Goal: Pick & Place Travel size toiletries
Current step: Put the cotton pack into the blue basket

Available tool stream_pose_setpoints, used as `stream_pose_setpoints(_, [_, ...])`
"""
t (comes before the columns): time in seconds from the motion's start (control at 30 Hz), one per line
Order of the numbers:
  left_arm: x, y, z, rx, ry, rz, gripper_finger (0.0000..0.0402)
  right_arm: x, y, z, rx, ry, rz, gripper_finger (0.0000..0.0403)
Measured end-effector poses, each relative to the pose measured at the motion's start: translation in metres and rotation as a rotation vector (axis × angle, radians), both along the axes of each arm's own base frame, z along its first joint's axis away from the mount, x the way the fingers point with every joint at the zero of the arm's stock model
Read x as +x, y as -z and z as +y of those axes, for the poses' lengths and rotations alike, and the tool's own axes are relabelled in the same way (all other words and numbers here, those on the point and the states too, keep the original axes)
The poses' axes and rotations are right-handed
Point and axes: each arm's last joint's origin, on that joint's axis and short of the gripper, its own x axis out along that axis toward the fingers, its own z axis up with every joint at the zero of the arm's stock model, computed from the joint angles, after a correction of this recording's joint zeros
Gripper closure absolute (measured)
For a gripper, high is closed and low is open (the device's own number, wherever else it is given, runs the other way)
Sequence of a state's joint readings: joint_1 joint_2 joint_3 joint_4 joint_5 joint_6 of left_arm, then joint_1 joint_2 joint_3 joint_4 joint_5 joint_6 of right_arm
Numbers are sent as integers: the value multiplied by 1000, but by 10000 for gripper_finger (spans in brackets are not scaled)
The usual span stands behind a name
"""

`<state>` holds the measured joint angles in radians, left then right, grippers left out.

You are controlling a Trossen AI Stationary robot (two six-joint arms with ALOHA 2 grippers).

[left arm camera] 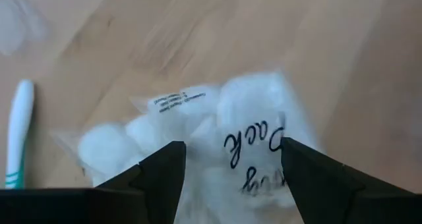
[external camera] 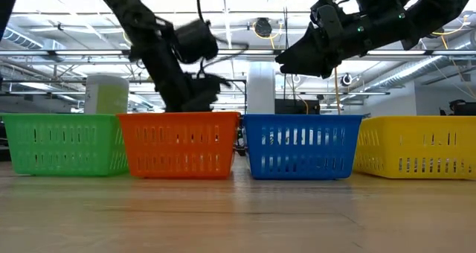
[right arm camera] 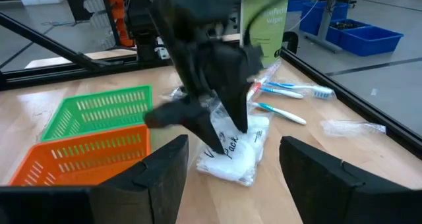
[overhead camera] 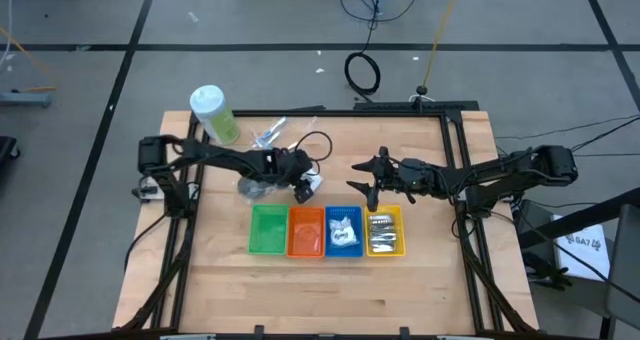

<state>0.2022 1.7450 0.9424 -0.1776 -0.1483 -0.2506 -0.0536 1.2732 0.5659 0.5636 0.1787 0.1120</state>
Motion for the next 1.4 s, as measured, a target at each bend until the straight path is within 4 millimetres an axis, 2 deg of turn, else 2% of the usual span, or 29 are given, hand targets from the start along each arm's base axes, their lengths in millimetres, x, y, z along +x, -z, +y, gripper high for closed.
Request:
stream_pose_setpoints(0.17, [2,12,5,0,-4,30,156,0,0,0,0,0,0,177])
stream_pose_setpoints(0.3, [2,10,5,2,-3,26,185,0,0,0,0,0,0,177])
stream_pose_setpoints(0.43, [1,2,5,8,-4,-2,255,0,0,0,-11,-3,3,180])
stream_pose_setpoints(0.6, [-2,-18,4,39,6,-65,370,0,1,0,-18,-3,13,181])
stream_pose_setpoints(0.67, [-4,-28,3,63,23,-94,391,0,1,0,-18,-3,12,182])
stream_pose_setpoints(0.77, [-4,-45,-3,147,109,-147,391,0,1,-2,1,8,7,183])
stream_pose_setpoints(0.87, [-1,-60,-19,262,269,-198,399,-1,1,-6,60,37,-8,178])
stream_pose_setpoints(1.0, [6,-70,-39,393,415,-246,398,-1,1,-8,86,52,-15,162])
stream_pose_setpoints(1.17, [10,-77,-54,469,464,-300,398,0,0,-6,106,4,-26,146])
stream_pose_setpoints(1.4, [15,-85,-66,518,495,-391,400,13,8,-5,128,-76,-86,143])
